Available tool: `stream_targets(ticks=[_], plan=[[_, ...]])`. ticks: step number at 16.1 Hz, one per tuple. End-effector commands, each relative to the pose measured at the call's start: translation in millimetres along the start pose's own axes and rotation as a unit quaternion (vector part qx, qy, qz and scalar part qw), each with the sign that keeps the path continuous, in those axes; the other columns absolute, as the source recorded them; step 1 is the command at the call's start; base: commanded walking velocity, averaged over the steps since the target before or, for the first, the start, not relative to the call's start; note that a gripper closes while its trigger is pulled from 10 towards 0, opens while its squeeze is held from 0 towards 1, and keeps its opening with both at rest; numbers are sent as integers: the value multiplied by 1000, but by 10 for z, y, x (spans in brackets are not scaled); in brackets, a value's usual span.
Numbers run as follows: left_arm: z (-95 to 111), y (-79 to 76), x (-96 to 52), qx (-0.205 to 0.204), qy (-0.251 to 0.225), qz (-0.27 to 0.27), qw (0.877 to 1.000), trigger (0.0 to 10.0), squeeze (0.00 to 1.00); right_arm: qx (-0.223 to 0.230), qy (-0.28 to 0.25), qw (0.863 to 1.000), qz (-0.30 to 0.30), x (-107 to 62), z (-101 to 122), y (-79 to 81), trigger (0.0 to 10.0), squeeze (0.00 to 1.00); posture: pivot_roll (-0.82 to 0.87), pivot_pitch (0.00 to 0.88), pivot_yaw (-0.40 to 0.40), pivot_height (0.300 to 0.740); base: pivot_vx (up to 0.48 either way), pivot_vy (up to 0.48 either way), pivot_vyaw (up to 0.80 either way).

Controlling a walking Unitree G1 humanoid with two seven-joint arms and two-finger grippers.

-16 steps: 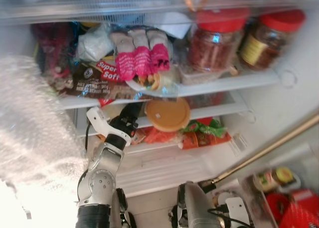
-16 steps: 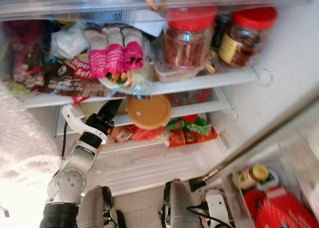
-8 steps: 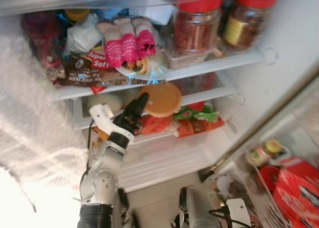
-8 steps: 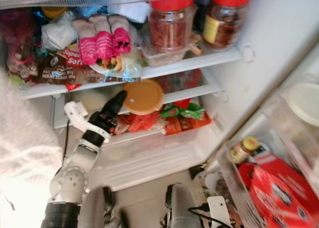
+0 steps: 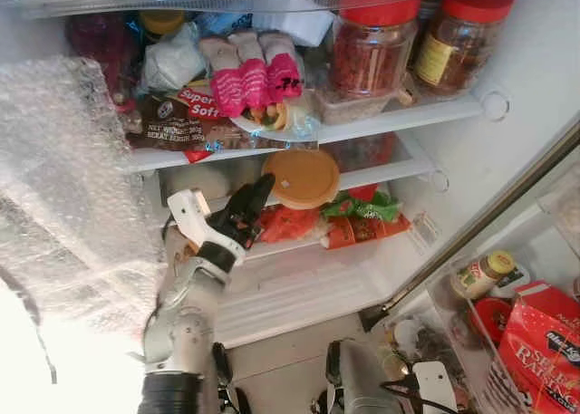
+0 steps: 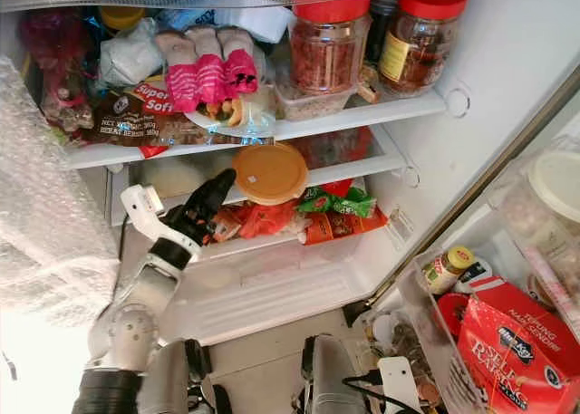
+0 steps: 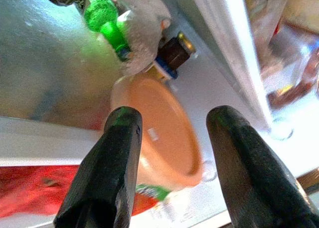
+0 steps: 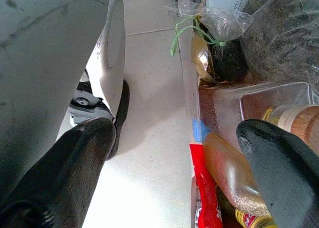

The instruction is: Restocking fridge

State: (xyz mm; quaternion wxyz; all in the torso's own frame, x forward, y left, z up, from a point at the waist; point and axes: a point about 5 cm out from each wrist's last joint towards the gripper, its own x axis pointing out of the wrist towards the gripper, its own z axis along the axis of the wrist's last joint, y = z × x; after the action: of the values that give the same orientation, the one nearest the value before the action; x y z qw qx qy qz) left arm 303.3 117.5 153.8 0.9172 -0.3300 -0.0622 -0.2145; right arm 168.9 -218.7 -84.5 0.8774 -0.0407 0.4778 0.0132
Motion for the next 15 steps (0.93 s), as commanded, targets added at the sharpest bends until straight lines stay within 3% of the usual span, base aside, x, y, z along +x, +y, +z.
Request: stream_targets(ticks=[1, 2, 5, 7, 9, 11, 15], plan=[[-125, 52, -57, 36, 38, 5, 999, 10000, 0, 1, 12, 1000, 11, -4, -79, 63, 10000, 0, -97, 185, -42, 618, 0, 0, 0], [-191, 94, -89, 91, 70, 0, 993, 10000, 0, 0, 13, 1000, 11, -4, -80, 63, 10000, 0, -96, 184, -42, 618, 0, 0, 0], [-225, 90, -125, 123, 83, -18, 989, 10000, 0, 0, 13, 1000, 11, -5, -82, 63, 10000, 0, -101, 184, -42, 618, 0, 0, 0], [-271, 41, -165, 157, 116, -55, 979, 10000, 0, -1, 13, 1000, 11, -5, -81, 60, 10000, 0, -96, 183, -43, 618, 0, 0, 0], [-287, 48, -186, 163, 132, -67, 975, 10000, 0, -2, 13, 1000, 12, -4, -79, 61, 10000, 0, -95, 182, -43, 618, 0, 0, 0], [-340, 70, -139, 203, 159, -88, 962, 10000, 0, -3, 12, 1000, 13, -4, -76, 64, 10000, 0, -91, 180, -42, 618, 0, 0, 0], [-373, 158, 15, 221, 164, -84, 958, 10000, 0, -2, 12, 1000, 13, -2, -75, 74, 10000, 0, -96, 180, -39, 618, 0, 0, 0]])
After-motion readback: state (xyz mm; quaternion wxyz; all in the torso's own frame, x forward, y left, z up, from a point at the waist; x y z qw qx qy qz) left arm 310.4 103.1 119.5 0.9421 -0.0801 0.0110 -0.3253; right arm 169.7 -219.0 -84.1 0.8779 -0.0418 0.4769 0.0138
